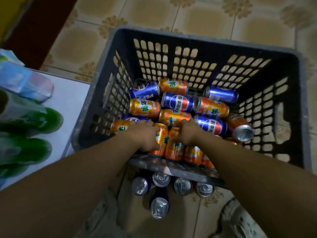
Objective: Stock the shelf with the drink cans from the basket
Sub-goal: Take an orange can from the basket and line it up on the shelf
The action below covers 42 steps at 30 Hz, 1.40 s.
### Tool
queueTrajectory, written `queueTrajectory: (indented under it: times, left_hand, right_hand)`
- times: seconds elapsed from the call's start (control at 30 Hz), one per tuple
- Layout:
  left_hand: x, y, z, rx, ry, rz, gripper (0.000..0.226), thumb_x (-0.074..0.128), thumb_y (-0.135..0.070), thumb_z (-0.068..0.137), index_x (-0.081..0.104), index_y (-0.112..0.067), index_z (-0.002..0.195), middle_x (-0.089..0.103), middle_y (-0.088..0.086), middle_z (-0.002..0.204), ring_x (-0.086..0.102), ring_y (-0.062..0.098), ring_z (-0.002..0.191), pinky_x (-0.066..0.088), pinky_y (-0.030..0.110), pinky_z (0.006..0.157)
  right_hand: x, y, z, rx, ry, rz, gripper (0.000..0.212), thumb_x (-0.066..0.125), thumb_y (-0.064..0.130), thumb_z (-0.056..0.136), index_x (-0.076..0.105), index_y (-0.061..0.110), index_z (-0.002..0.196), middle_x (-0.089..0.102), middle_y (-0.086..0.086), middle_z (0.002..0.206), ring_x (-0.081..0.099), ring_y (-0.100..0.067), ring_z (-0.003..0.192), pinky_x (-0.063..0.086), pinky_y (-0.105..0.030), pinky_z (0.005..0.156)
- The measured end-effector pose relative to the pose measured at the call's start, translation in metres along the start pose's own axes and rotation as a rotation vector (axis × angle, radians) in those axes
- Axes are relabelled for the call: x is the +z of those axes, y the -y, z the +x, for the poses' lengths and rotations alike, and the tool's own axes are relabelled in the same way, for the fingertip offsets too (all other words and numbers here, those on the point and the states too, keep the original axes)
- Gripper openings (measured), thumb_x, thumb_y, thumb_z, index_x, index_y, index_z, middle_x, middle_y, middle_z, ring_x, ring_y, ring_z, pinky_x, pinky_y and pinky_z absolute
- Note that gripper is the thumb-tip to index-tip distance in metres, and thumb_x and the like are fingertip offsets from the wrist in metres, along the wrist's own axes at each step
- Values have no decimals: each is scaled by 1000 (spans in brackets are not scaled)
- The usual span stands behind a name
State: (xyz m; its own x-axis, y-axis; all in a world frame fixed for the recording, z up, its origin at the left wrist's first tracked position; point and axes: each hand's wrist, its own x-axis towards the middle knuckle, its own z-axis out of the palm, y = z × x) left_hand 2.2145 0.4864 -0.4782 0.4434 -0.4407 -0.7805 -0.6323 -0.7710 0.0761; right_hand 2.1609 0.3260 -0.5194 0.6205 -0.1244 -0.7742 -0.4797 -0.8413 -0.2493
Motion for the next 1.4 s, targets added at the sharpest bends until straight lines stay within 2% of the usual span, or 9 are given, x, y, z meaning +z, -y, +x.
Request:
queueTrajectory:
  times: [0.23, 0.37, 0.53, 0.7, 0.8, 0.87, 1.03, 1.2, 1.4]
  left_hand:
    - [0, -2, -8, 33, -11, -126, 72, 57, -52, 86, 30, -25, 147, 23, 7, 156, 19, 29, 143, 21, 49, 115]
    - [-4, -3, -15, 4, -10, -210, 73, 58, -52, 86, 32, -21, 147, 29, 10, 153, 28, 29, 139, 30, 44, 111]
    - [-9, -9, -30, -12, -12, -505, 84, 70, -45, 80, 27, -22, 149, 38, 6, 150, 44, 26, 130, 41, 38, 104]
    - [-38, -19, -92, 50, -115, -887, 80, 76, -30, 78, 31, -24, 144, 52, -5, 132, 52, 12, 113, 40, 26, 94]
    - [-61, -23, -145, 116, -224, -1091, 80, 82, -25, 71, 38, -25, 138, 60, -10, 120, 58, 8, 108, 47, 31, 97]
    - [-78, -27, -189, 159, -317, -1151, 72, 79, -17, 75, 38, -24, 133, 60, -14, 110, 58, -3, 97, 49, 13, 82]
    - [-120, -31, -314, 240, -589, -1186, 70, 78, -16, 77, 30, -36, 124, 53, -19, 107, 56, -5, 94, 45, 7, 68]
    - [-139, -34, -453, 246, -875, -1221, 65, 79, -9, 74, 41, -25, 123, 59, -15, 103, 61, -10, 81, 49, 7, 66]
    - [-97, -23, -603, 118, -1106, -1234, 55, 82, -10, 70, 52, -20, 114, 67, -1, 106, 65, 10, 93, 52, 21, 77]
  right_hand:
    - [-7, 4, -16, 20, -60, 68, 66, 68, 46, 86, 41, 12, 136, 30, -17, 144, 44, -33, 126, 43, -38, 102]
    - [-4, 0, -37, -47, -64, 172, 46, 71, 33, 85, 54, 16, 124, 58, -7, 115, 57, -27, 108, 46, -29, 80]
    - [-19, 3, -72, -123, -234, 386, 31, 75, 28, 80, 45, 20, 84, 49, 1, 82, 50, -19, 75, 40, -28, 56]
    - [-65, 24, -143, -205, -351, 717, 61, 78, 22, 77, 39, 26, 123, 50, 7, 105, 58, -11, 85, 56, -26, 66]
    - [-101, 47, -197, -256, -401, 837, 85, 78, 27, 76, 28, 30, 145, 43, 7, 123, 52, -18, 110, 55, -36, 83]
    - [-123, 66, -235, -273, -441, 853, 85, 77, 33, 76, 31, 27, 147, 43, 6, 125, 50, -19, 113, 52, -37, 88]
    - [-167, 122, -349, -418, -518, 890, 46, 79, 38, 72, 58, 23, 110, 65, 0, 104, 63, -15, 91, 56, -34, 75]
    - [-189, 187, -481, -598, -633, 708, 59, 75, 60, 58, 55, 29, 103, 61, 2, 105, 62, -13, 90, 57, -35, 75]
    - [-160, 251, -619, -898, -453, 518, 52, 81, 30, 74, 45, 25, 111, 59, 3, 102, 61, -10, 85, 56, -32, 71]
